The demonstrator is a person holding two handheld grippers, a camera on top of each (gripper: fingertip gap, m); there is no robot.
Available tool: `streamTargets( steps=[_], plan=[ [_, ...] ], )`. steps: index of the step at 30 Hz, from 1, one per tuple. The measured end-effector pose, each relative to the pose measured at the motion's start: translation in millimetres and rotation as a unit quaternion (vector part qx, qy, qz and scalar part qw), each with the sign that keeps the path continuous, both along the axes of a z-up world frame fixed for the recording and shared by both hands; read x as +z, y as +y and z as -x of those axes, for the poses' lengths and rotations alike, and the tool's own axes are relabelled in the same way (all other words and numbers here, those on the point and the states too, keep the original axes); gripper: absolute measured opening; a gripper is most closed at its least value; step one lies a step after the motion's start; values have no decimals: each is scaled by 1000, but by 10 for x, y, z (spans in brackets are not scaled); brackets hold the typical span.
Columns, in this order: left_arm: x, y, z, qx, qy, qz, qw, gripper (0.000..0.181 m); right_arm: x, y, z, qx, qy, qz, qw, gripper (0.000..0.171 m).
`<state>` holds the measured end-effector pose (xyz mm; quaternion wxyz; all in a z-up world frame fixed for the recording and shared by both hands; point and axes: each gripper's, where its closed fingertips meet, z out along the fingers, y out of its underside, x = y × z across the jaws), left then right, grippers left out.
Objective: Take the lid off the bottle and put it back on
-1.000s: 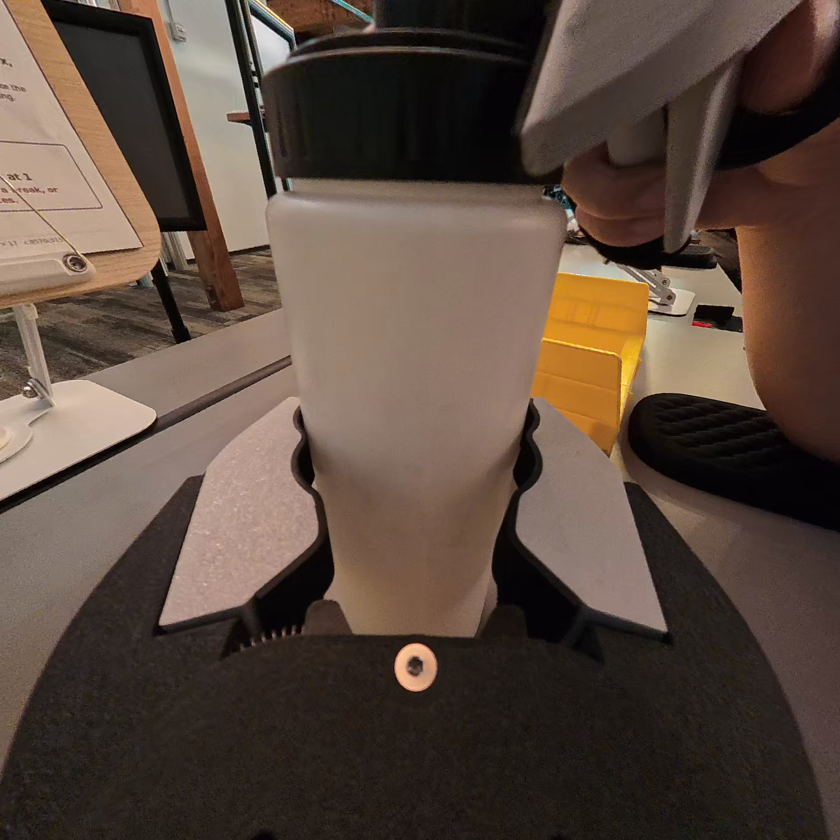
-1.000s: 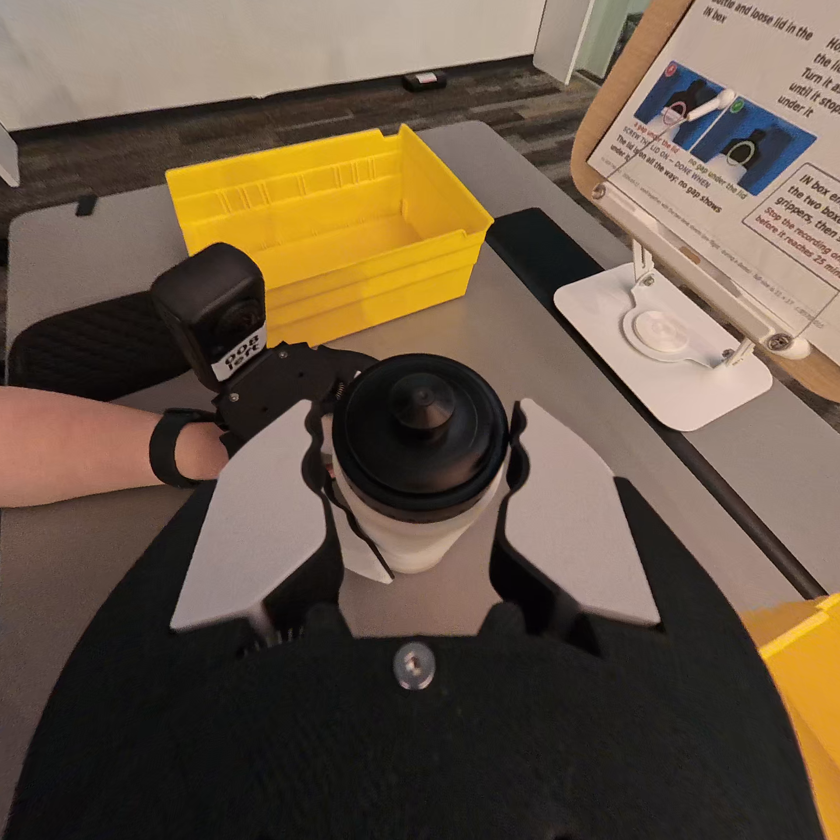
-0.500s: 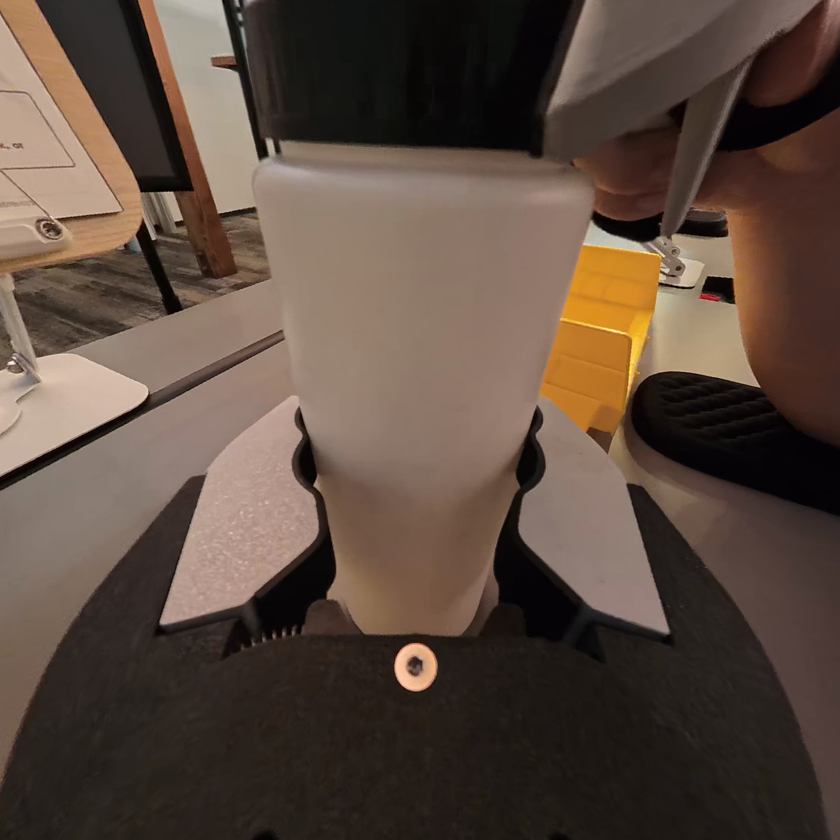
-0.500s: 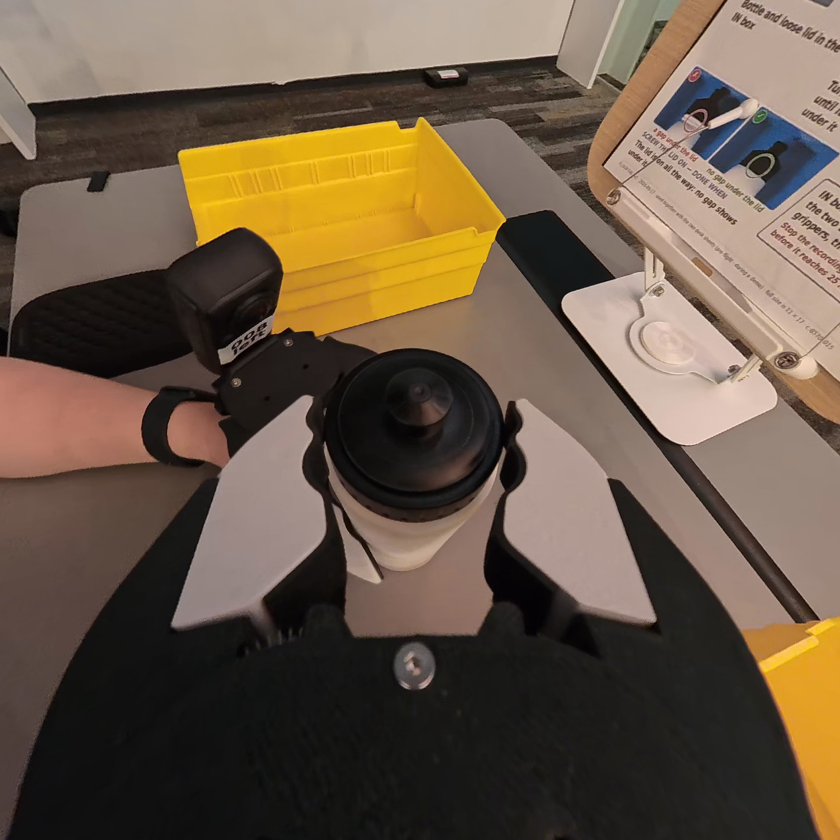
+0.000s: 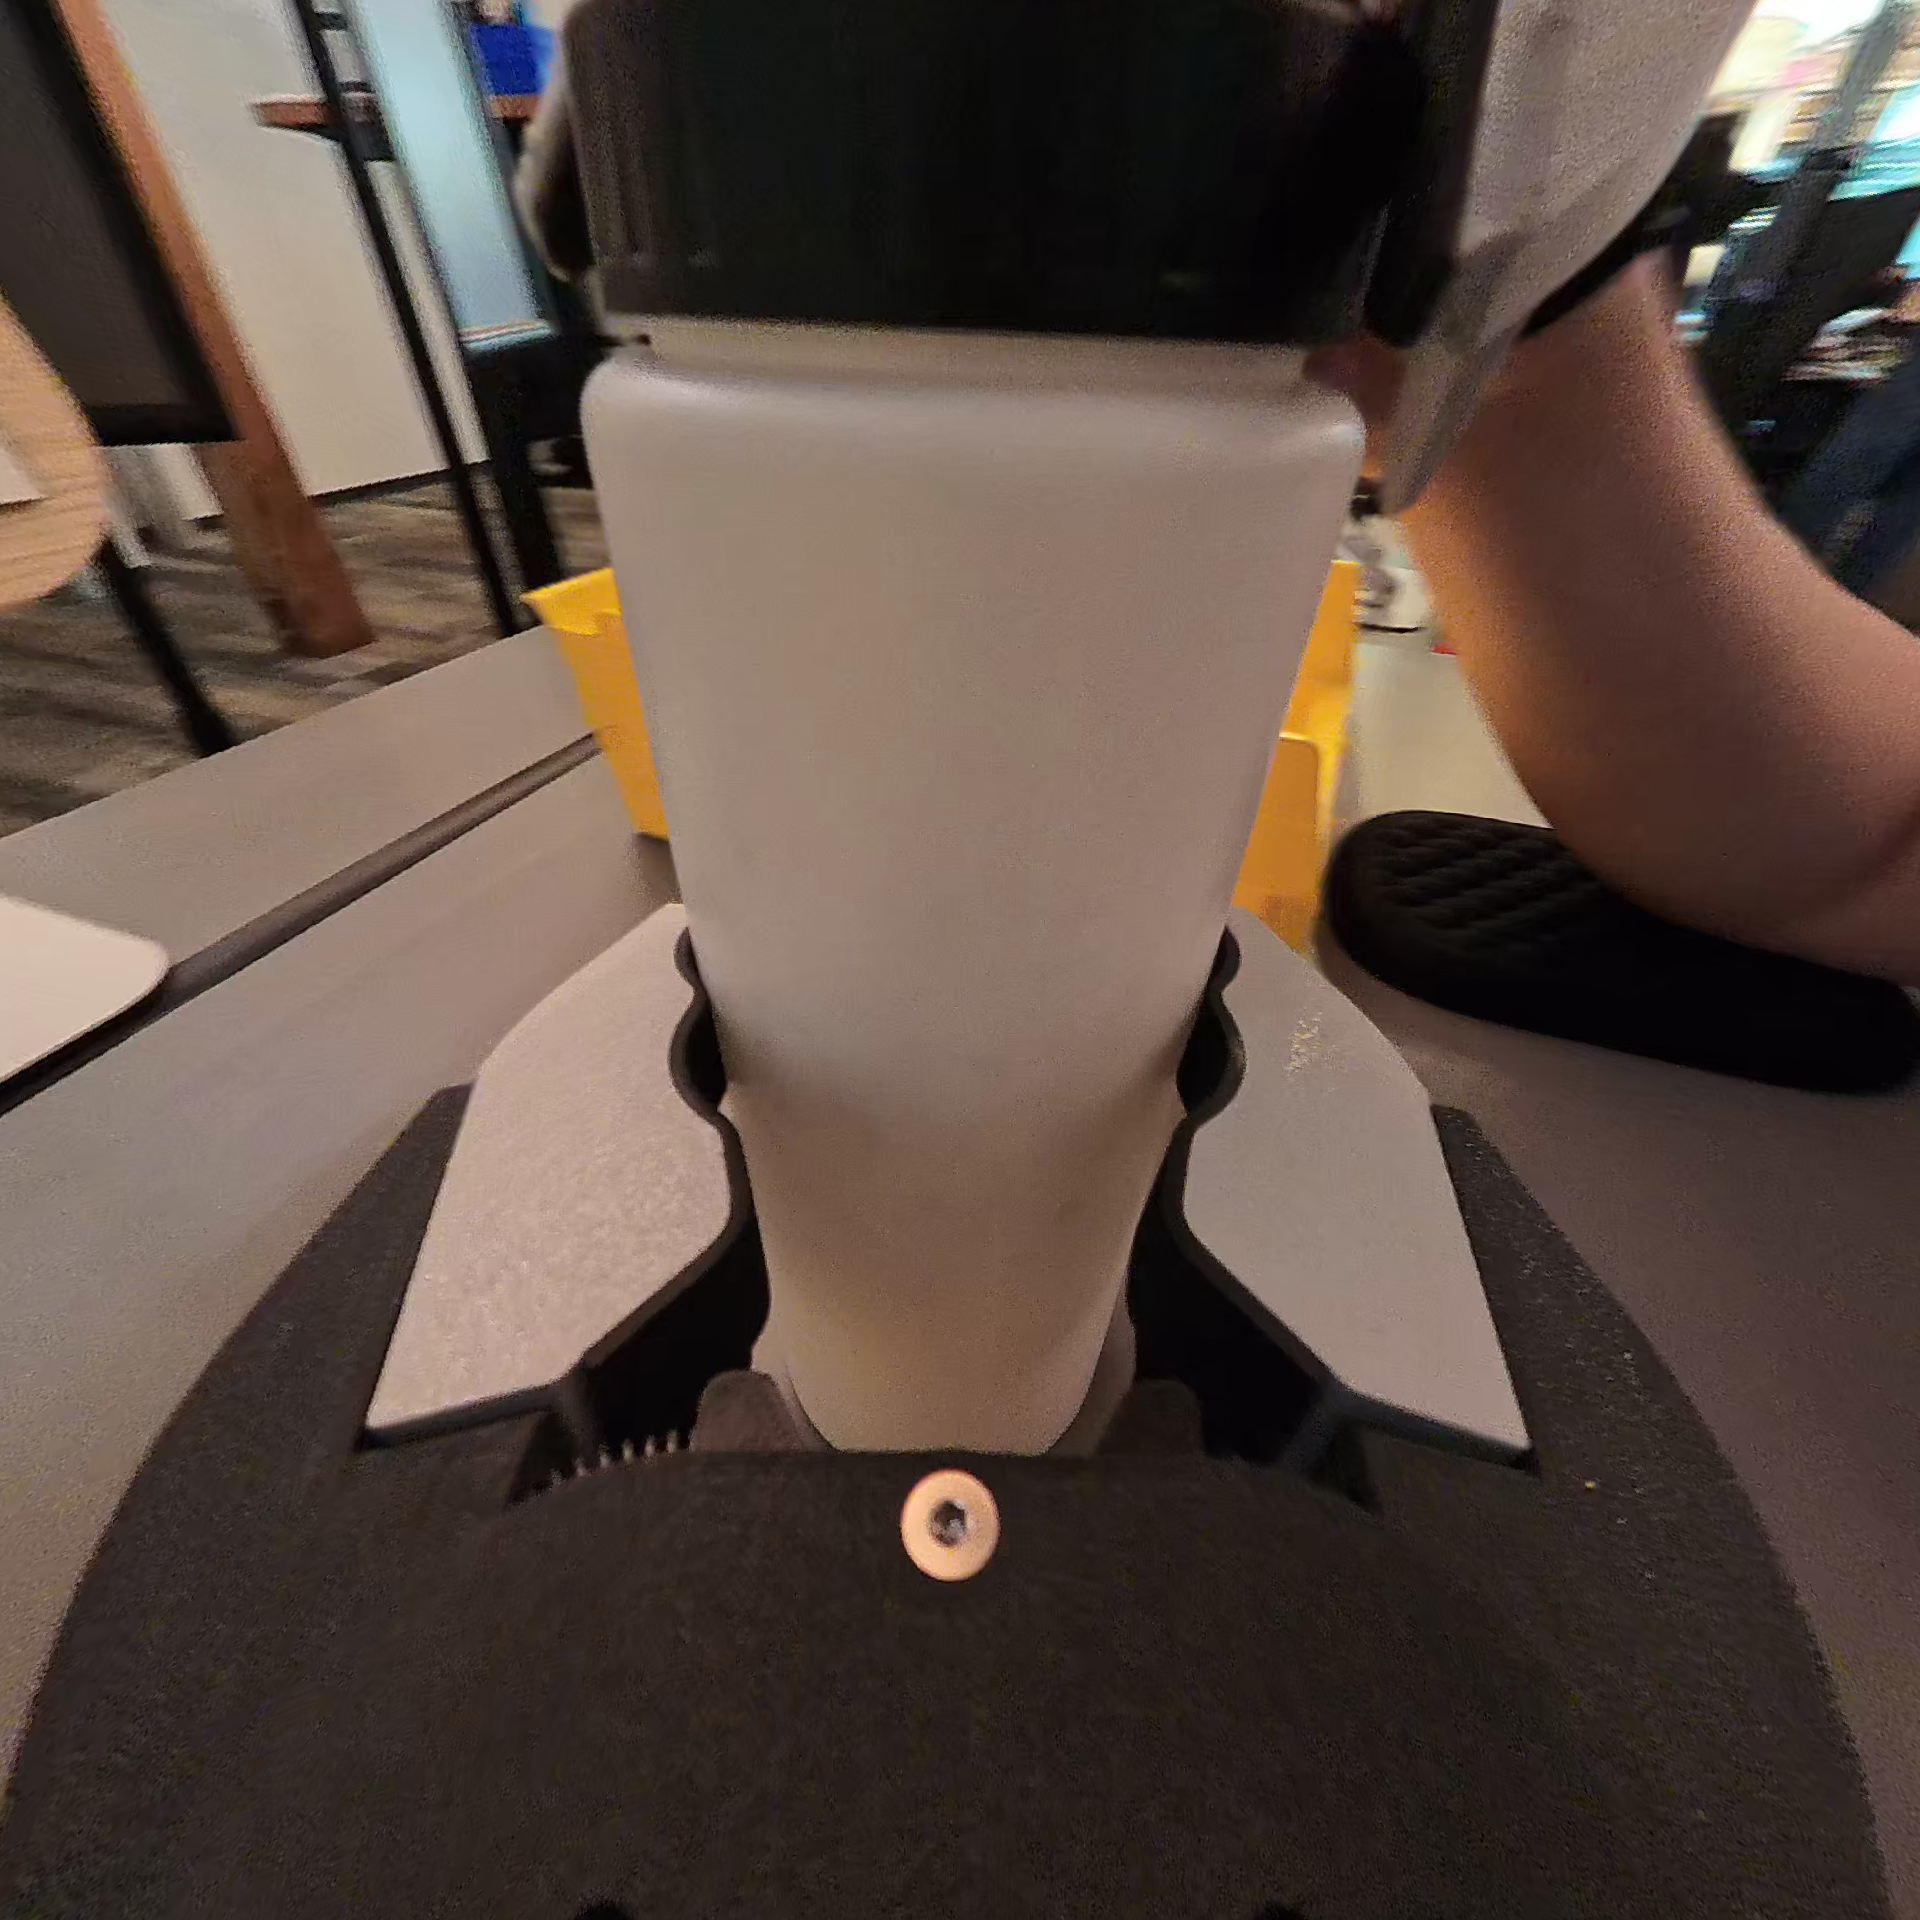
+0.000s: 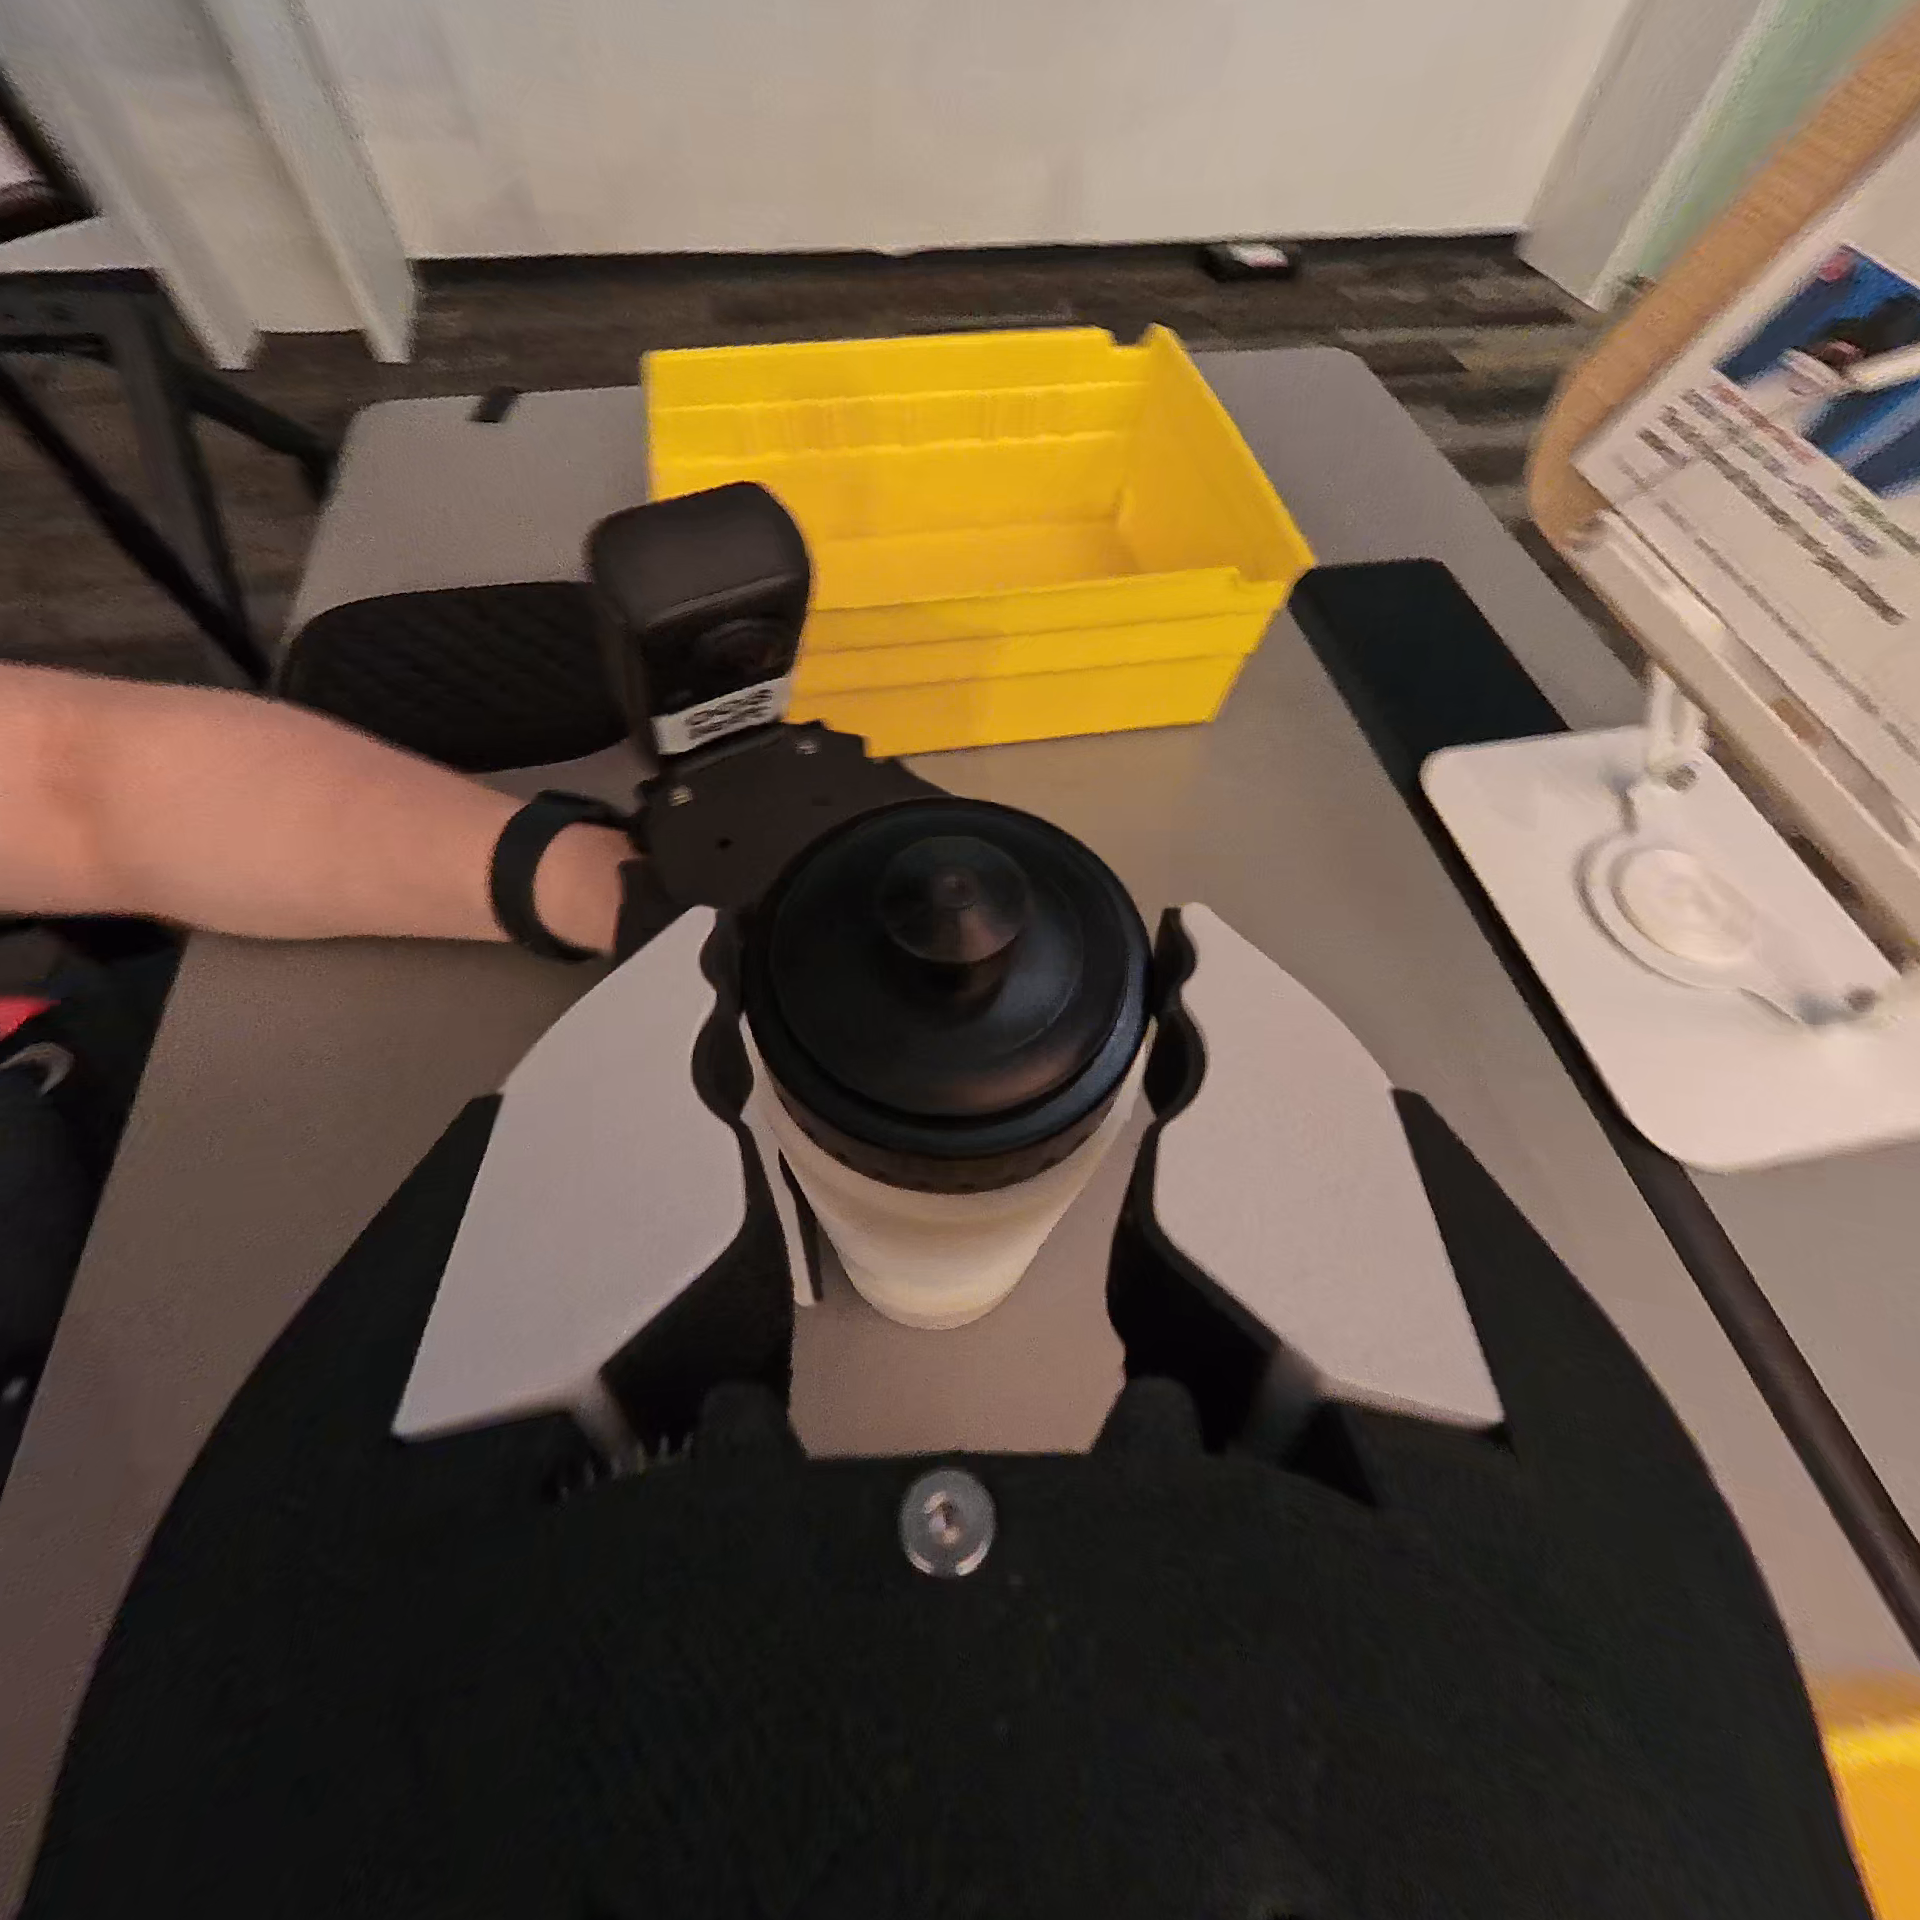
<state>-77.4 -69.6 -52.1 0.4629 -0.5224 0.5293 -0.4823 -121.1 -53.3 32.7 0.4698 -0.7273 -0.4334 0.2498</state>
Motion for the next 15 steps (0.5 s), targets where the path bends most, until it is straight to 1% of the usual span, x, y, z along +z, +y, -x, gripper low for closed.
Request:
streamTargets(
  steps=[3,4,6,8,9,10,12,15],
  plan=[
    [5,-259,-10,-74,-8,3,997,88,27,-268,34,125,37,-21,991,77],
    [7,-299,-17,-83,-7,12,996,88,39,-316,32,146,58,-11,987,77],
    [10,-273,-33,-72,-4,22,997,88,52,-298,9,150,80,5,985,77],
    [9,-128,-24,-24,-4,18,1000,88,54,-179,-21,108,67,-3,992,77],
    [8,-39,-2,5,-4,9,1000,88,76,-104,-51,76,57,-14,995,85],
    [7,50,25,34,-3,5,999,88,117,-64,-72,52,52,-25,997,89],
    [9,210,80,87,-3,7,996,88,178,-6,-113,-2,34,-28,999,88],
    [18,325,118,134,-8,16,991,88,212,31,-61,-67,38,3,997,86]
  ],
)
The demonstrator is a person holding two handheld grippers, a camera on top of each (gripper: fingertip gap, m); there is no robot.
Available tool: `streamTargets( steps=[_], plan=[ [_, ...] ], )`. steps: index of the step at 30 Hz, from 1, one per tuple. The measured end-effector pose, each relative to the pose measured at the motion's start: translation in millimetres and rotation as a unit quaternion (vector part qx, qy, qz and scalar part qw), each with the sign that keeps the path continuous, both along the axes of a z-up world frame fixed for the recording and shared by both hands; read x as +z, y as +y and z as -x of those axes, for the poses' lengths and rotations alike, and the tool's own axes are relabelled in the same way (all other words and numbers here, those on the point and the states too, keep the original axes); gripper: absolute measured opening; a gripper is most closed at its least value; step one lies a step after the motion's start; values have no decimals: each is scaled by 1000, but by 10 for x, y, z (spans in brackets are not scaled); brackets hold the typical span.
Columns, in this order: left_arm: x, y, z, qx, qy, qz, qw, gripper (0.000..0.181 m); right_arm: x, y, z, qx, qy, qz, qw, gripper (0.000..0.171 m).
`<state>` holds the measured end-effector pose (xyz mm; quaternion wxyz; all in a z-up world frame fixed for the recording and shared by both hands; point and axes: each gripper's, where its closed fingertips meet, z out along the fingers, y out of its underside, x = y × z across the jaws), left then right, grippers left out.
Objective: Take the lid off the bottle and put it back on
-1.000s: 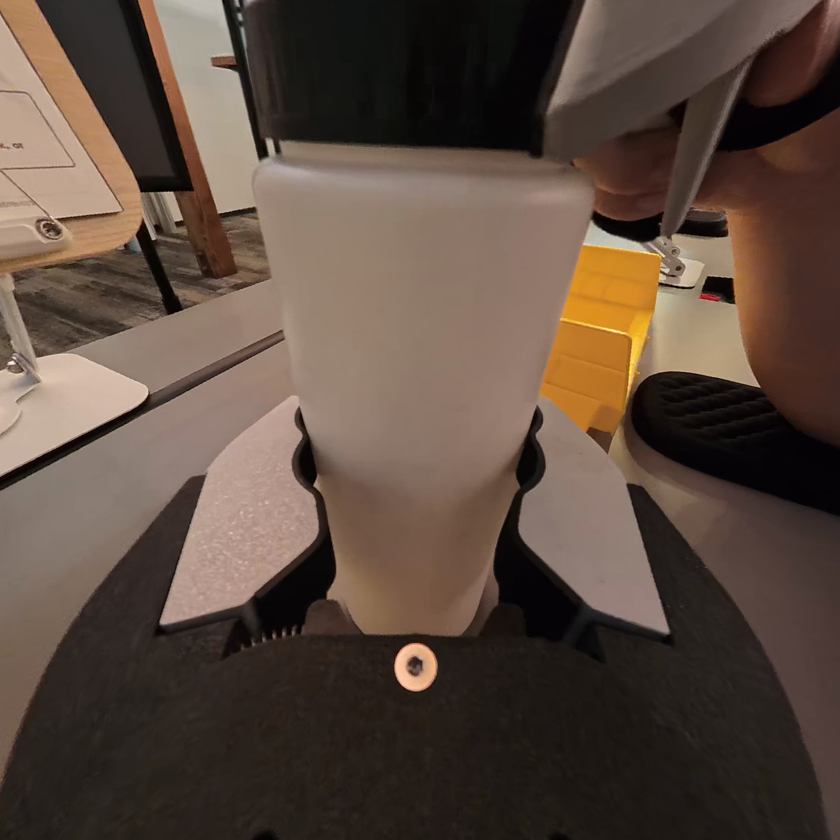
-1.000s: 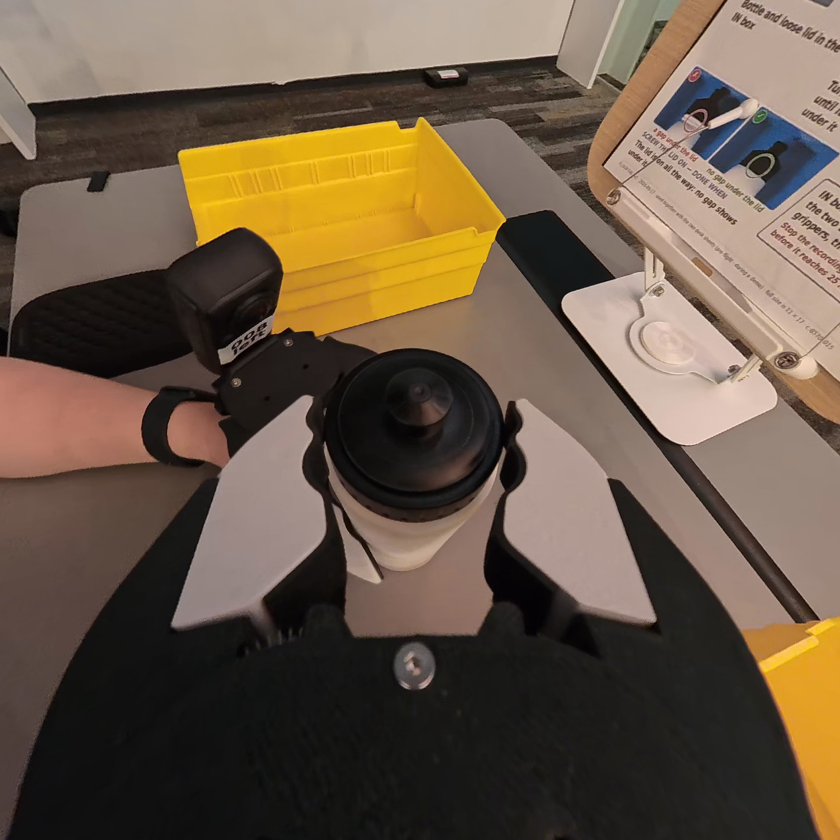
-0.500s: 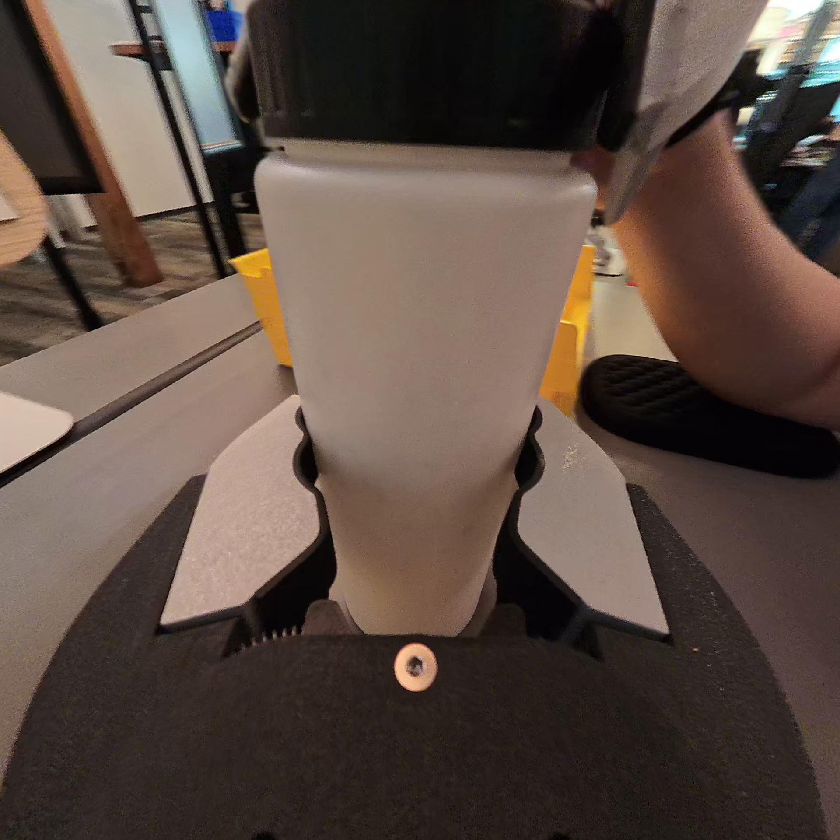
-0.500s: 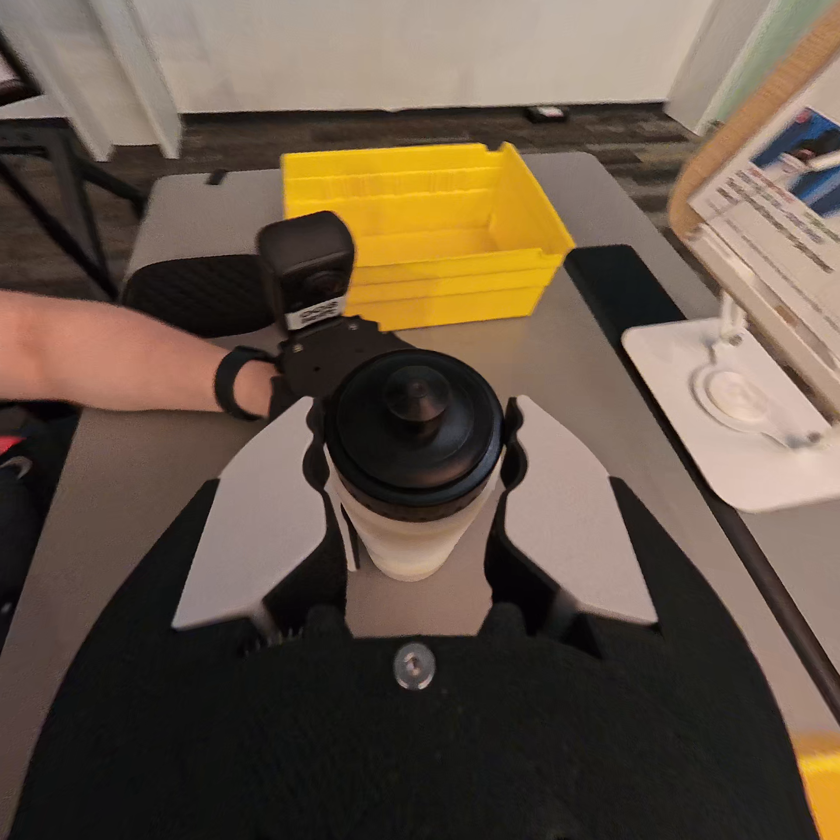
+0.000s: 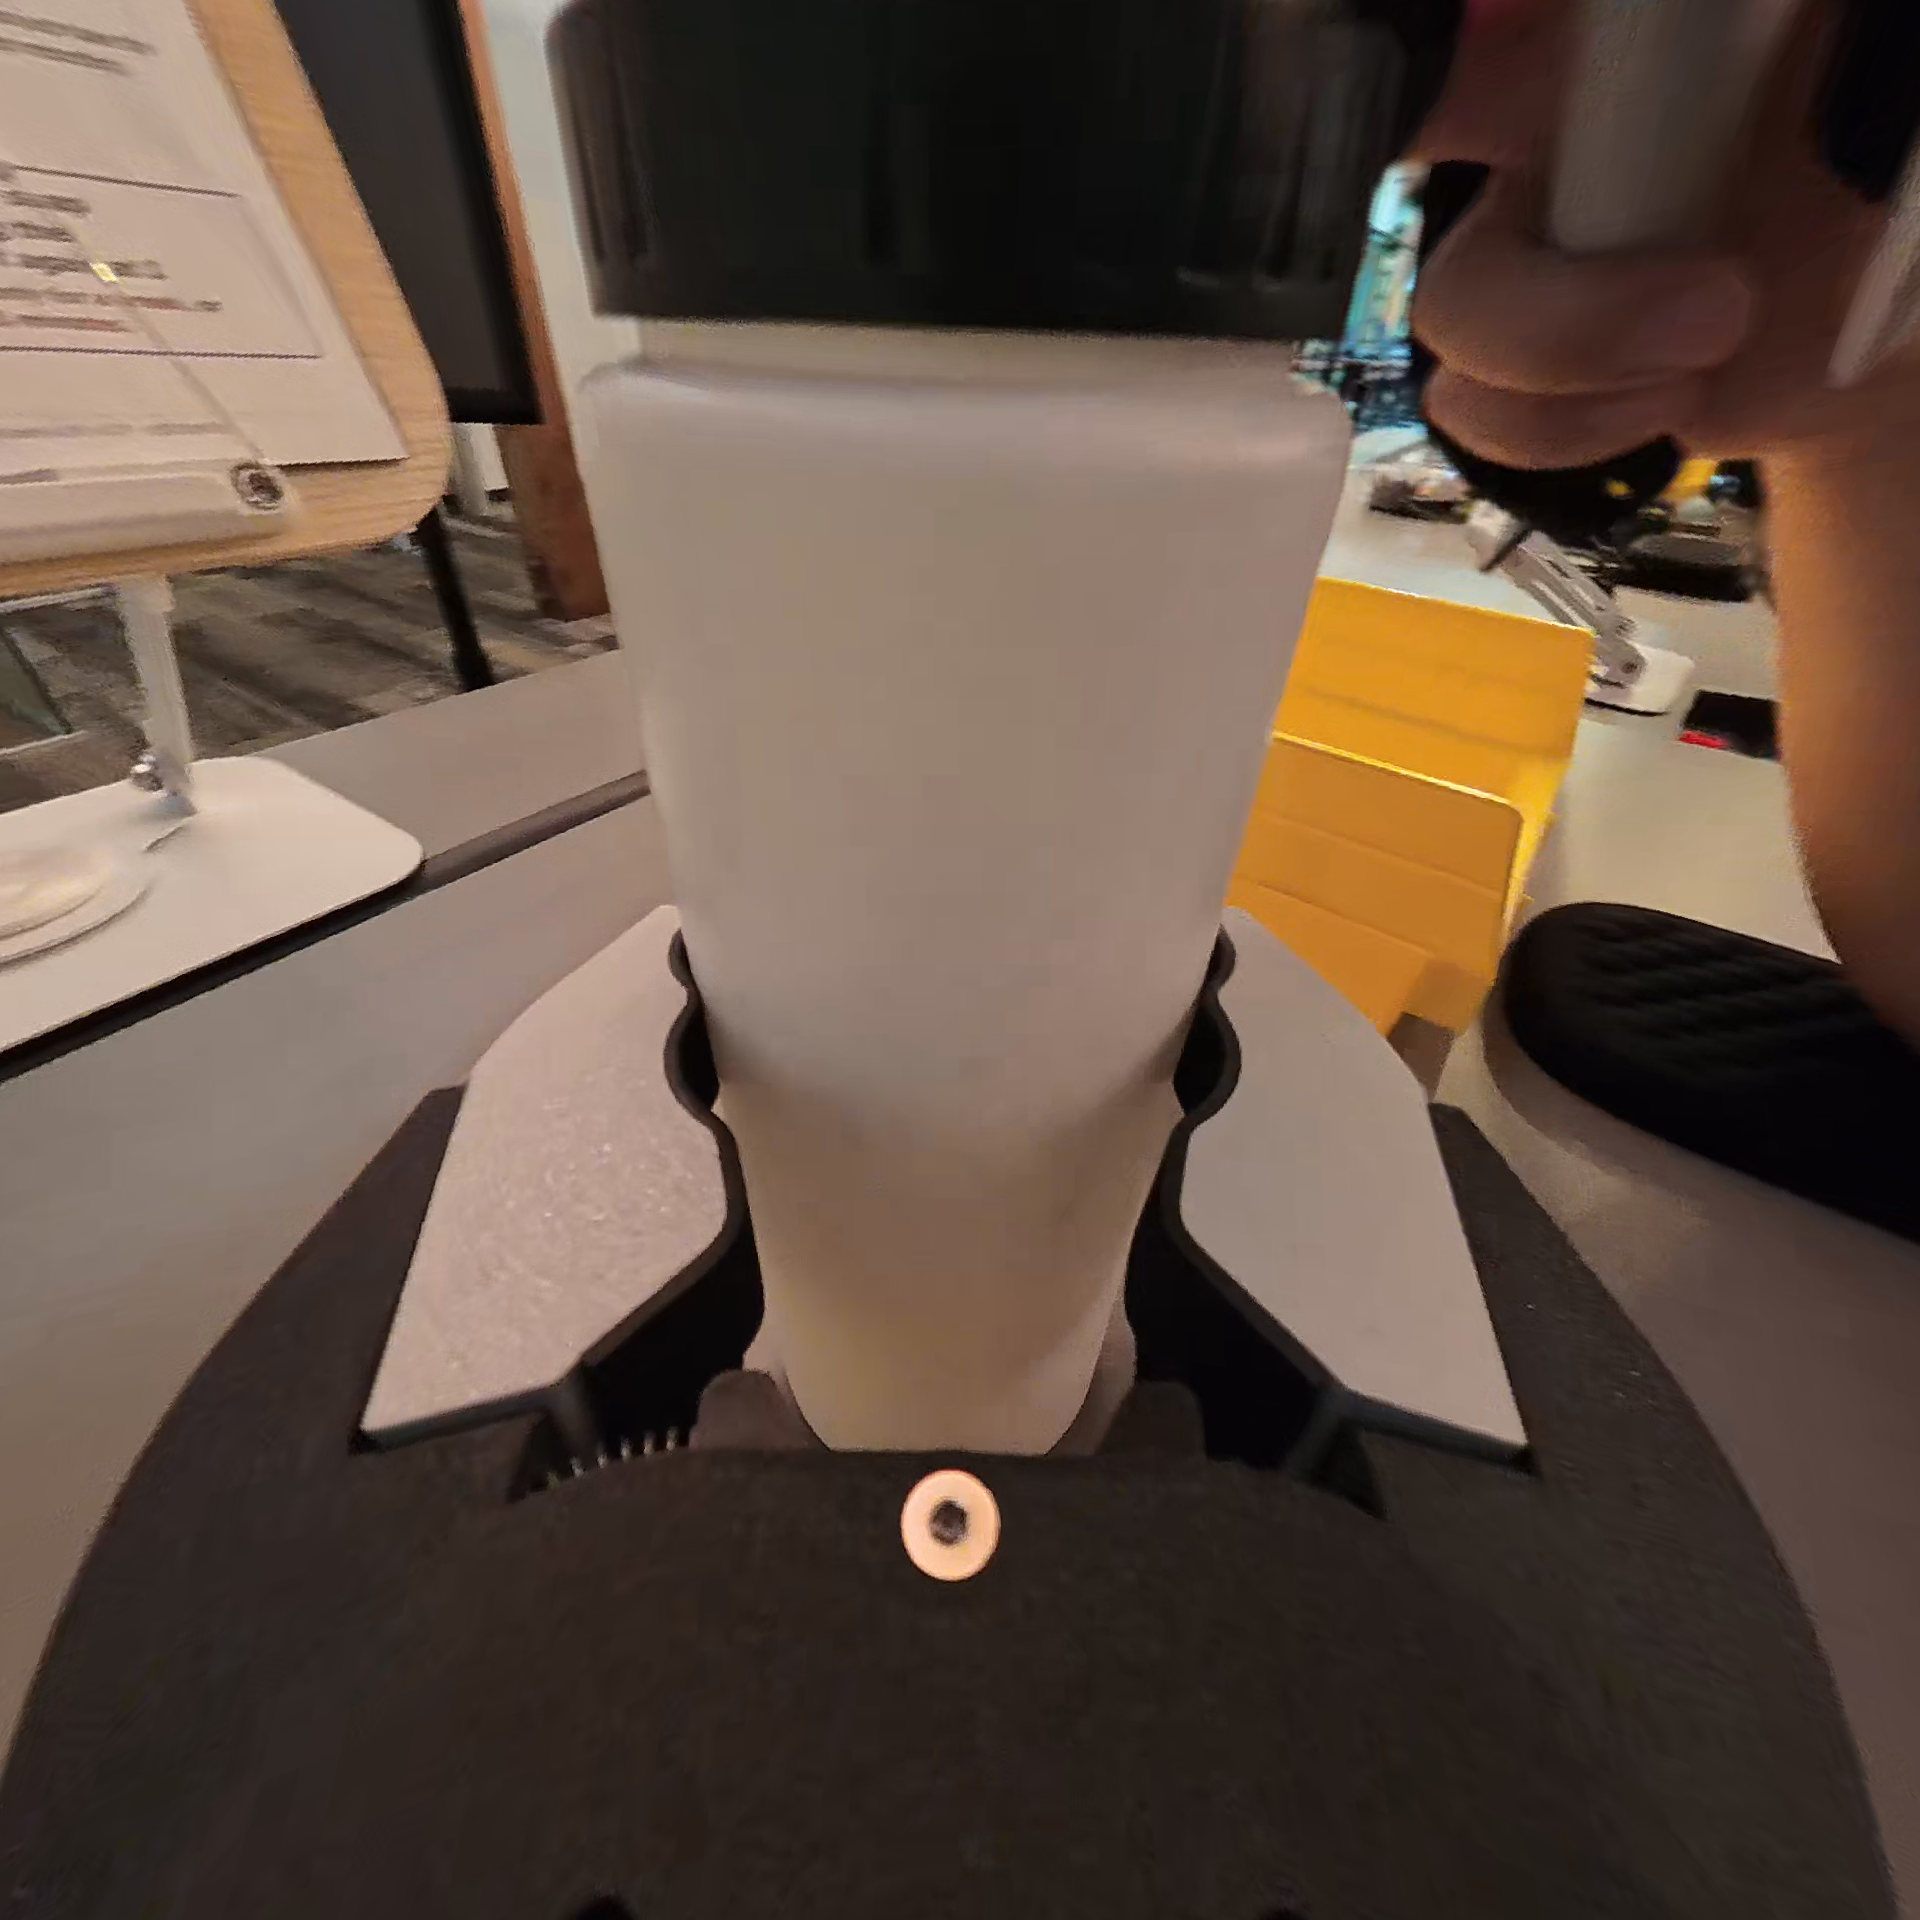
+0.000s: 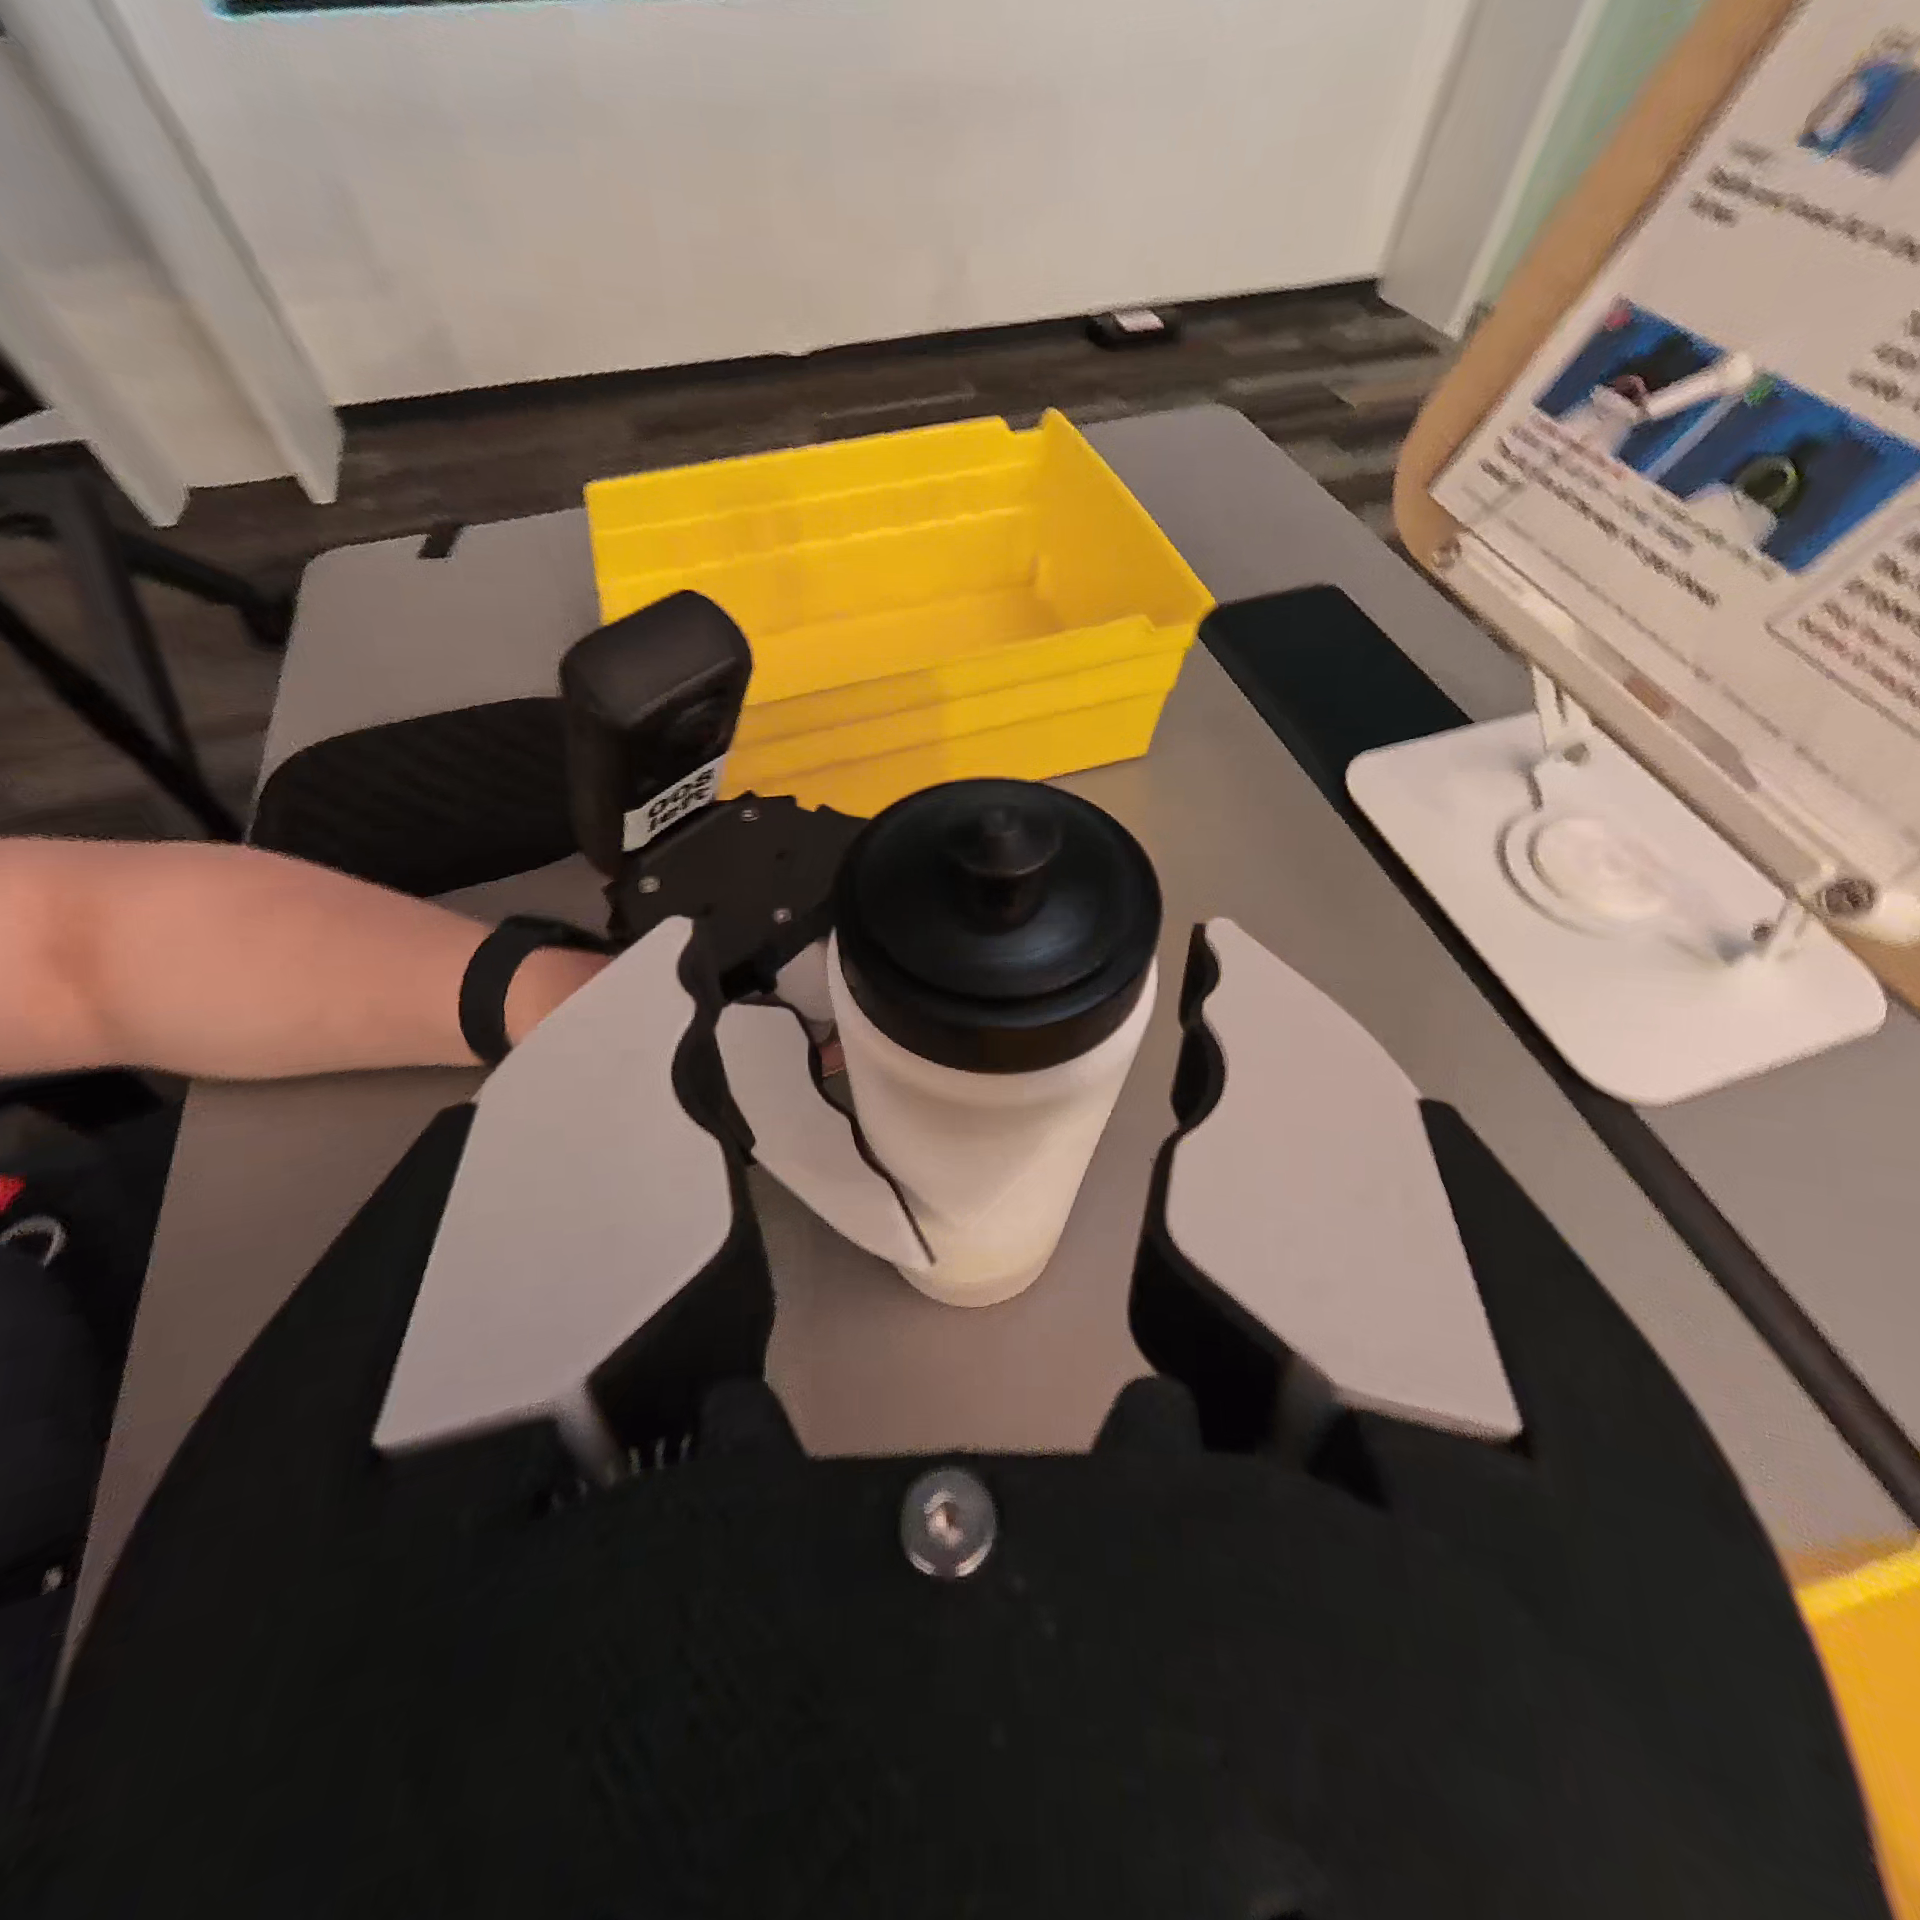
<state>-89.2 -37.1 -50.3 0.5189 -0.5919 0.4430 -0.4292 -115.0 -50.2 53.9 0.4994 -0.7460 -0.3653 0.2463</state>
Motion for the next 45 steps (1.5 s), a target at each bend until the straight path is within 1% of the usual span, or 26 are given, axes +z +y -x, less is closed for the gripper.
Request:
streamTargets(
  steps=[1,3,5,7,10,13,14,16,17,18,19,20,21,22,23,24,27,29,31,33,36,38,39,41,43,45],
  plan=[
    [0,15,4,11,1,-1,1000,88,-42,23,16,-21,-8,11,1000,82],
    [-8,12,-4,24,8,-7,1000,88,-167,53,57,-47,-38,27,998,83],
    [-11,-8,-15,28,13,-7,999,88,-206,135,31,-86,-59,10,994,72],
    [-3,-74,-41,4,7,3,1000,88,-205,122,36,-77,-75,0,994,70],
    [7,-326,-113,-94,-1,5,996,88,-204,-57,19,0,-97,7,995,70],
    [16,-688,-142,-215,-13,5,977,89,-191,-351,32,132,-90,-10,987,70],
    [16,-765,-146,-236,-14,4,972,88,-186,-439,30,172,-80,-22,982,70],
    [13,-850,-153,-257,-12,9,966,89,-178,-530,19,226,-43,-27,973,69],
    [13,-847,-159,-256,-13,15,966,88,-174,-540,16,240,-18,-17,971,70],
    [16,-795,-169,-240,-14,23,970,89,-172,-502,8,237,0,-5,972,69],
    [17,-709,-178,-214,-14,27,976,89,-170,-430,-2,216,10,10,976,69],
    [15,-613,-176,-184,-12,24,983,89,-164,-350,-5,189,12,21,982,73],
    [10,-509,-166,-149,-7,18,989,89,-152,-296,11,165,11,25,986,84],
    [2,-394,-149,-110,0,12,994,89,-141,-247,27,140,4,23,990,88],
    [-5,-289,-122,-73,7,6,997,88,-137,-188,38,107,-9,19,994,88],
    [-9,-213,-96,-44,12,-1,999,88,-135,-148,64,81,-23,12,996,93],
    [-17,-138,-65,-3,25,-13,1000,88,-178,-26,95,0,-69,0,998,89],
    [-20,-156,-70,-7,29,-14,999,88,-184,31,51,-35,-93,-14,995,76],
    [-20,-221,-86,-36,29,-12,999,88,-185,-6,35,-18,-98,-14,995,73],
    [-20,-396,-117,-104,25,-12,994,88,-193,-131,20,37,-102,-7,994,73],
    [-20,-809,-142,-235,19,-15,972,88,-187,-482,23,174,-100,-28,979,73],
    [-21,-994,-161,-276,19,-18,961,88,-177,-701,21,250,-77,-33,965,73],
    [-20,-1032,-174,-282,19,-14,959,88,-168,-748,19,269,-63,-30,961,73],
    [-18,-971,-194,-260,17,-17,965,88,-149,-738,27,276,-38,-24,960,73],
    [-29,-779,-199,-207,26,-14,978,88,-125,-598,39,232,-28,-8,972,77],
    [-34,-593,-177,-159,28,-2,987,89,-80,-443,56,172,-29,-10,985,88]
  ],
)
